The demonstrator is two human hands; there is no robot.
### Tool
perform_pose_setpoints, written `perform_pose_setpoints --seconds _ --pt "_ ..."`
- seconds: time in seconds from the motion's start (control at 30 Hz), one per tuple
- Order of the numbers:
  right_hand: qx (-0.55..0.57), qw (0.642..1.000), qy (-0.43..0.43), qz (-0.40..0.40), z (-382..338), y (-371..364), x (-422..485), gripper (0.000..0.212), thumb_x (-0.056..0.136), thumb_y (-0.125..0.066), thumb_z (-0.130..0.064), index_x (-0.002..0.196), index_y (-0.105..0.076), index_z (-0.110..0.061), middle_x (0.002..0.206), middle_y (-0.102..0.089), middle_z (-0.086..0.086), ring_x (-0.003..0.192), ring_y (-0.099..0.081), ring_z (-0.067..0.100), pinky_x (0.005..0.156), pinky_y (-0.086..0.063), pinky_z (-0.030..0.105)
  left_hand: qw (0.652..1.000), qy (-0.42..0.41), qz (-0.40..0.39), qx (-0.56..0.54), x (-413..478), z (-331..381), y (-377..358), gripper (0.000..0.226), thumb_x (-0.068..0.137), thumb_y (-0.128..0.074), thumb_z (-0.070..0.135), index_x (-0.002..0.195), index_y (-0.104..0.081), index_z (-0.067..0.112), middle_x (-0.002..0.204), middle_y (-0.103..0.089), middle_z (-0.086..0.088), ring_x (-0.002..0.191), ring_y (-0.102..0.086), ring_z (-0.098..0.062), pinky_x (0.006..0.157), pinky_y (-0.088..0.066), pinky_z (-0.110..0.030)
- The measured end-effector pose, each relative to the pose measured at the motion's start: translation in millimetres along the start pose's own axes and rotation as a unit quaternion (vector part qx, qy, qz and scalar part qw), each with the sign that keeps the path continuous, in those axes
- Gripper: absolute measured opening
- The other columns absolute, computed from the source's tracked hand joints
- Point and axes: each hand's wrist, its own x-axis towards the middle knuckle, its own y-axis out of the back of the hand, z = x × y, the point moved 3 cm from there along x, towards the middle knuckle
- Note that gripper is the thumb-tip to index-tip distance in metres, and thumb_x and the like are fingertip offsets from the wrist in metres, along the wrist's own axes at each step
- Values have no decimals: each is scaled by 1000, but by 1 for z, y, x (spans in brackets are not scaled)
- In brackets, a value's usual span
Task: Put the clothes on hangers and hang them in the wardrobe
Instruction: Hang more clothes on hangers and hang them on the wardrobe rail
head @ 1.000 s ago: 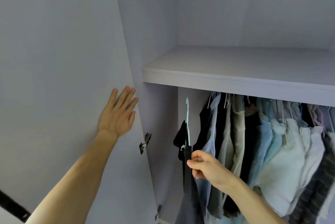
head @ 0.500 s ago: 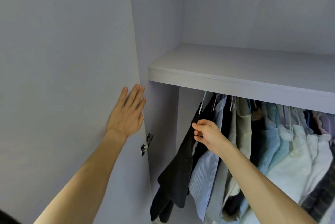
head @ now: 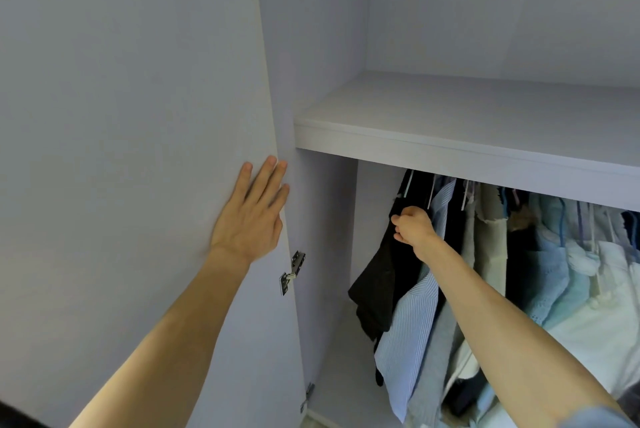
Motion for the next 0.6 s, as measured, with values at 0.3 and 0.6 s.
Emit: perform_pose_setpoints --seconds 0.3,0.6 --pt "-117 991 -51 -42 16 21 4 17 102 -45 -17 114 -49 -6 93 -61 10 63 -69 17 48 -53 23 998 -25 -49 6 4 25 -14 61 101 -20 40 154 -32 12 164 11 -19 150 19 -36 109 31 -59" --pt "-156 984 -37 77 37 32 7 14 98 -35 -11 111 -37 -4 73 -66 10 63 -71 25 69 -55 35 997 -29 -68 18 7 37 -22 62 101 -15 40 155 -29 12 164 8 -21 149 21 -39 106 33 -61"
